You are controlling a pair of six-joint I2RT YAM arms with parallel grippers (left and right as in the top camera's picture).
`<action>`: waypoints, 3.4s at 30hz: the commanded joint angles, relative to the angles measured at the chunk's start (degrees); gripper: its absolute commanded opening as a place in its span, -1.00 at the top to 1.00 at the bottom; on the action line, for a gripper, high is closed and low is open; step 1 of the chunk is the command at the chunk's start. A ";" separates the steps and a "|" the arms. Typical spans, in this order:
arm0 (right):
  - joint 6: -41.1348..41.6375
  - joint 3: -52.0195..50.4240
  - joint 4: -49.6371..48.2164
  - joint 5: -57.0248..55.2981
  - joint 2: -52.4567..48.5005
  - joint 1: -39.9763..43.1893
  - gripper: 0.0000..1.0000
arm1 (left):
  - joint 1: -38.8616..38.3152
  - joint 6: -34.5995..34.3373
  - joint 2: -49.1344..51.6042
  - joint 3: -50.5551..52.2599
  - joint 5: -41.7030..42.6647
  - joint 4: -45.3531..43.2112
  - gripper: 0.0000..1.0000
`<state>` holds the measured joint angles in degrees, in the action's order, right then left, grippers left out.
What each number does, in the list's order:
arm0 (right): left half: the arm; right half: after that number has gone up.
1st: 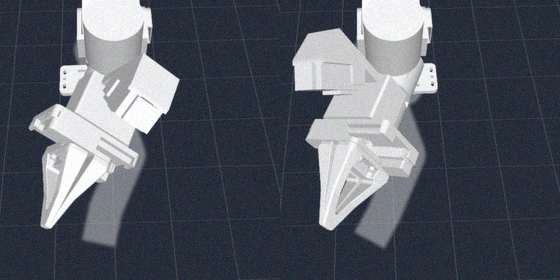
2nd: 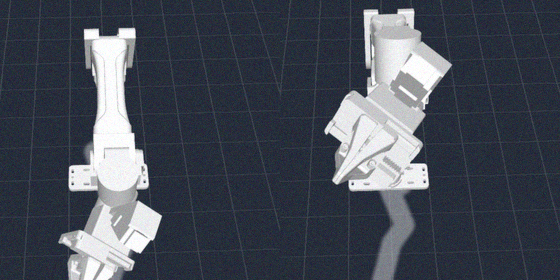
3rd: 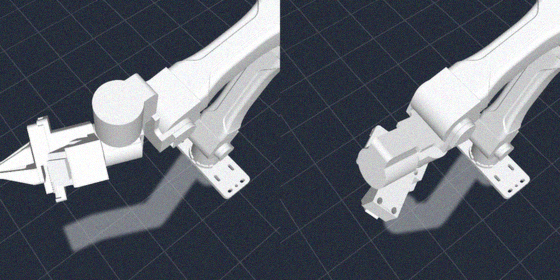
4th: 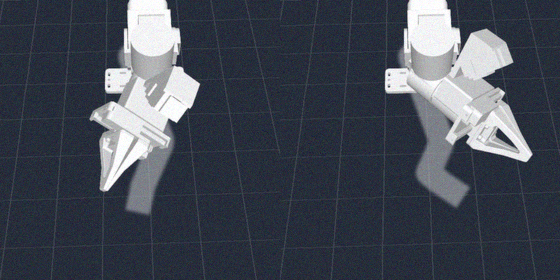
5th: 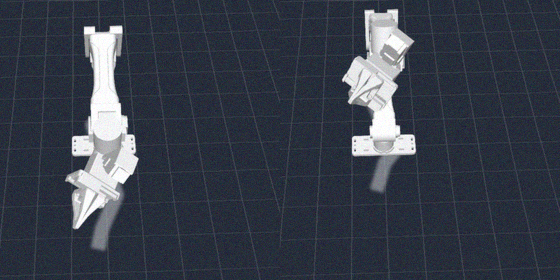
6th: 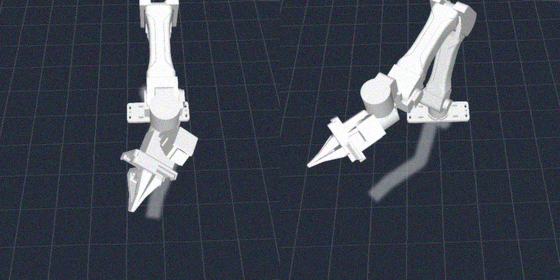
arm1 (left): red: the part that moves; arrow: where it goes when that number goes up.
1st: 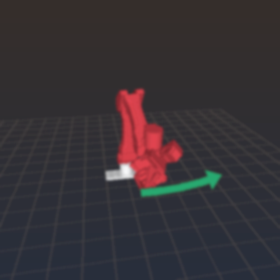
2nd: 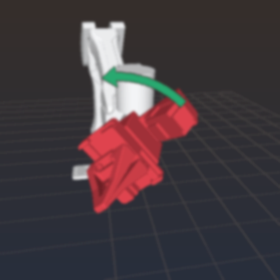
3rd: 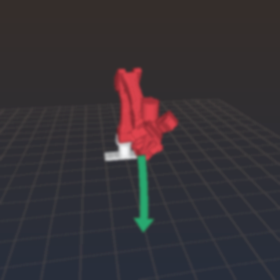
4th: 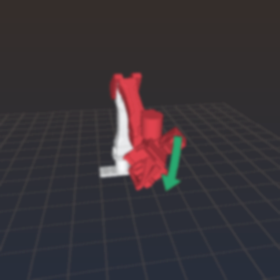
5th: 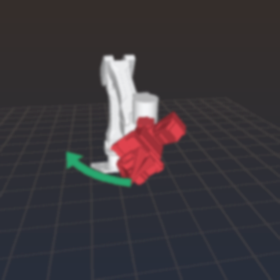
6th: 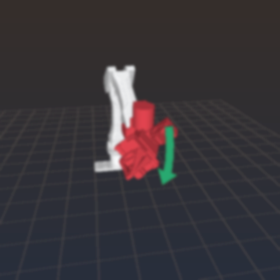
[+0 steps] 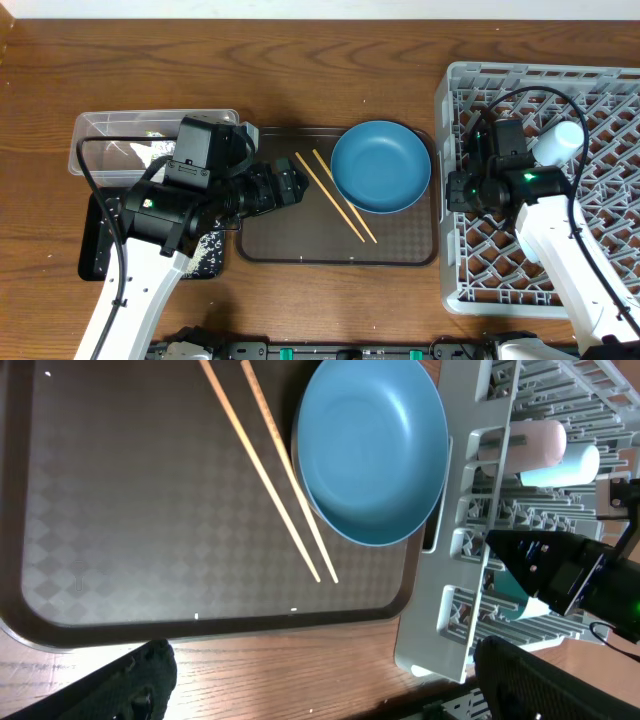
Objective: Sort waste into correct bins and load items into the dishwasher rack
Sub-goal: 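Move the right gripper left toward the blue bowl on the brown tray, then grasp the rim of the blue bowl with the right gripper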
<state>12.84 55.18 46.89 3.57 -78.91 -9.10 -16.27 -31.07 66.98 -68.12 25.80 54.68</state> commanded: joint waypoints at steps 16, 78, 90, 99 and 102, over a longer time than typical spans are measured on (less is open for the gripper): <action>-2.69 -6.84 -4.48 -6.56 -0.15 -0.94 0.81 | 0.24 0.81 0.00 -0.68 0.55 0.13 -0.96; -2.80 8.52 -15.93 -5.68 -2.75 -12.35 -0.75 | 0.24 0.81 0.00 -0.70 0.55 0.13 -0.96; -8.79 8.79 -22.71 -7.85 -14.88 -12.31 -0.70 | 0.24 0.81 0.00 -0.70 0.55 0.13 -0.96; -17.75 22.14 -10.58 -4.04 -15.61 -12.31 -0.82 | 0.24 0.81 0.00 -0.70 0.55 0.13 -0.96; -18.73 27.93 -5.03 -1.73 -15.43 -12.35 -0.99 | 0.24 0.81 0.00 -0.70 0.55 0.13 -0.96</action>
<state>-3.07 78.89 40.53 -0.47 -94.87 -21.19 -16.27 -31.05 66.98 -68.12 25.82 54.70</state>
